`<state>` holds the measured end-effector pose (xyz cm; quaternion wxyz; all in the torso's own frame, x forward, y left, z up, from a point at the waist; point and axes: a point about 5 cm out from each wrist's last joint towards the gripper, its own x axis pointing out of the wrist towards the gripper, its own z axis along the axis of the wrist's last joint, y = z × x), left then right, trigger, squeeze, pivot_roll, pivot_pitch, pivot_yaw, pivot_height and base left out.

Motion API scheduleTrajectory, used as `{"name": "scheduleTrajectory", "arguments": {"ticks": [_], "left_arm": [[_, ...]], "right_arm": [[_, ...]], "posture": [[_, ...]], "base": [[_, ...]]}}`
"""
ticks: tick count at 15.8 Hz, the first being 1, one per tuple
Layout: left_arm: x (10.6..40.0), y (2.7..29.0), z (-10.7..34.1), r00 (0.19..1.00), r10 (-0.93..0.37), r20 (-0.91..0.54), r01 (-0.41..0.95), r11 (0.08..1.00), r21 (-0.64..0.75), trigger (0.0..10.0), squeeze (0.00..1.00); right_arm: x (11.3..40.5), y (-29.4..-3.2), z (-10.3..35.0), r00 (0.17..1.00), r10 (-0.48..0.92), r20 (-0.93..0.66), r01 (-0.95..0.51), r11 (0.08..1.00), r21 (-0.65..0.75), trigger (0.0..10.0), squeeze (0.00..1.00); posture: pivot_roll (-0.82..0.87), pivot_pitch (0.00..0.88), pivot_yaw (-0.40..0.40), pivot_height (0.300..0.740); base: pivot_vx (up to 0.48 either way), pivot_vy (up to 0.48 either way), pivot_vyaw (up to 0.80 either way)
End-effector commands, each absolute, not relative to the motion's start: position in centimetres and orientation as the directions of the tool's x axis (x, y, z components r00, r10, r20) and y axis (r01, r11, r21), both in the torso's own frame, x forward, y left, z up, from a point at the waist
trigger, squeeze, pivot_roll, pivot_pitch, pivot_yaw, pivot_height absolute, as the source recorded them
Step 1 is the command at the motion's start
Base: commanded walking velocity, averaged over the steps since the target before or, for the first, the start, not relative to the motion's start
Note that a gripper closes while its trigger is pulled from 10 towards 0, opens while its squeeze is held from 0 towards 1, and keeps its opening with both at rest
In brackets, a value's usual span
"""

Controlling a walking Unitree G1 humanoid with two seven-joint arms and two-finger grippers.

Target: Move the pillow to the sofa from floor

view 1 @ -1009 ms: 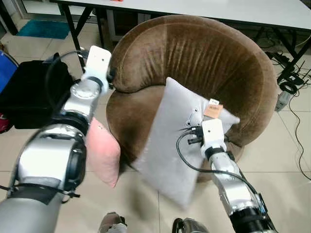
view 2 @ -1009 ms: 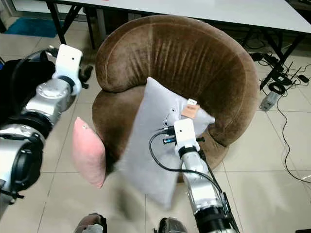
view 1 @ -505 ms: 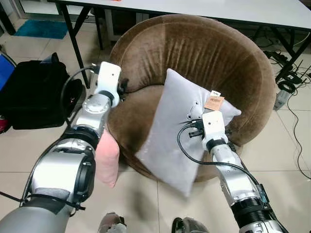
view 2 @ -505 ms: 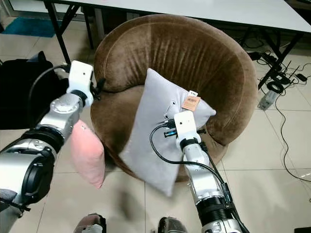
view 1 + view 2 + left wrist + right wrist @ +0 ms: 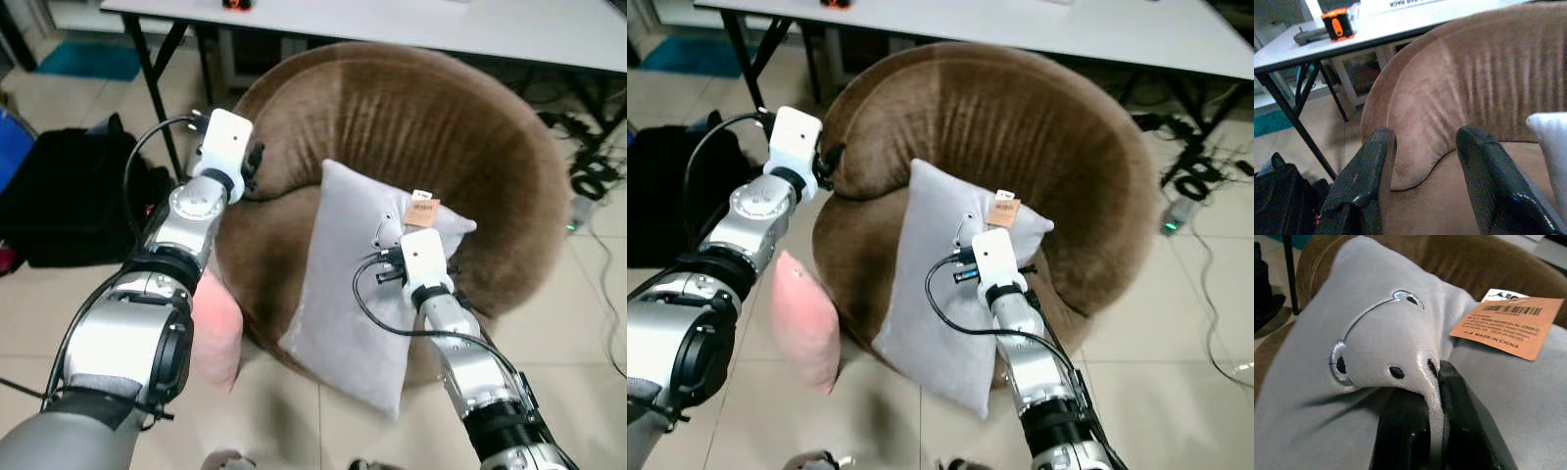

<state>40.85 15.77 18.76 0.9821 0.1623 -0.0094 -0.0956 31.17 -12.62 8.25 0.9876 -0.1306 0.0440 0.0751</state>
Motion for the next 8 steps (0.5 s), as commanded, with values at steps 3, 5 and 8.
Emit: {"name": "scheduleTrajectory", "arguments": {"ticks": [3, 5, 8], "left_arm": [[41.0, 14.9, 19.4, 0.975, -0.222, -0.002, 0.209, 0.912, 0.353, 10.0, 0.00], [41.1, 14.7, 19.6, 0.975, -0.221, 0.004, 0.205, 0.911, 0.357, 10.0, 0.00], [41.1, 14.5, 19.9, 0.971, -0.238, 0.015, 0.217, 0.908, 0.359, 10.0, 0.00]], "right_arm": [[31.6, -12.7, 9.2, 0.989, 0.136, -0.065, -0.148, 0.958, -0.244, 10.0, 0.00], [31.7, -12.5, 9.2, 0.987, 0.143, -0.073, -0.156, 0.957, -0.244, 10.0, 0.00], [33.8, -13.4, 10.7, 0.988, 0.140, -0.070, -0.154, 0.945, -0.289, 10.0, 0.00]], "posture": [[0.02, 0.122, -0.082, 0.740], [0.02, 0.122, -0.081, 0.740], [0.02, 0.120, -0.073, 0.740]], "base": [[0.480, 0.000, 0.00], [0.000, 0.000, 0.00], [0.000, 0.000, 0.00]]}}
